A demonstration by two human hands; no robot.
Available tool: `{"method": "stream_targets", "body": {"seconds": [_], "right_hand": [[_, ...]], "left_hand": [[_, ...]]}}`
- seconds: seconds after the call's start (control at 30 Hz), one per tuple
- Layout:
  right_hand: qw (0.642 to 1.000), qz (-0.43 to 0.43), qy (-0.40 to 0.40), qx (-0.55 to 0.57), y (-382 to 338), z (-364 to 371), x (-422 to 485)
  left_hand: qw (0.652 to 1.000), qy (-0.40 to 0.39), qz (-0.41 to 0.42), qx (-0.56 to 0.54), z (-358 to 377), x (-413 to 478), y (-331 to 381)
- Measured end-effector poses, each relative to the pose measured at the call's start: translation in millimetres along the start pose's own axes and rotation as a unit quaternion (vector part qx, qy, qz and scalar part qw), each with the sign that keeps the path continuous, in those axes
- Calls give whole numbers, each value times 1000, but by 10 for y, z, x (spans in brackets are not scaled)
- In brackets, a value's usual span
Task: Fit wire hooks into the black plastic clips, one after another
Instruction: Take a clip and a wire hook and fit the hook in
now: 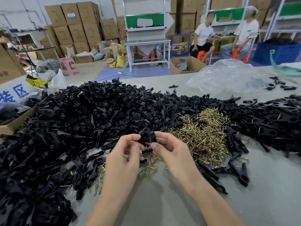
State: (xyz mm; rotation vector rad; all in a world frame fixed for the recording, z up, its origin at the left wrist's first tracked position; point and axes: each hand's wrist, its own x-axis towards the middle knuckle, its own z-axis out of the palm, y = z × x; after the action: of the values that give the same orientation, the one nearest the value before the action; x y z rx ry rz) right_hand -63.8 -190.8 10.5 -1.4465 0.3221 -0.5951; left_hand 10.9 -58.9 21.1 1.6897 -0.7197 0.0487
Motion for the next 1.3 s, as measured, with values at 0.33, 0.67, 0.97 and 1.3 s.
{"method": "stream_targets", "body": {"seconds": [0.33,0.67,0.97,1.3], "right_hand": [[991,-38,117,45,-9,-150,107],[993,-39,111,19,28,-119,104],[993,-36,111,15,23,-106,95],[993,-66,21,-97,29,-19,-9]], "left_hand": [[868,-200,172,421,-48,12,-157],[875,-189,150,419,-12,-18,-162],[944,-133,110,282,-4,-56,-99],[978,6,-158,-134,-74,83,-21]]}}
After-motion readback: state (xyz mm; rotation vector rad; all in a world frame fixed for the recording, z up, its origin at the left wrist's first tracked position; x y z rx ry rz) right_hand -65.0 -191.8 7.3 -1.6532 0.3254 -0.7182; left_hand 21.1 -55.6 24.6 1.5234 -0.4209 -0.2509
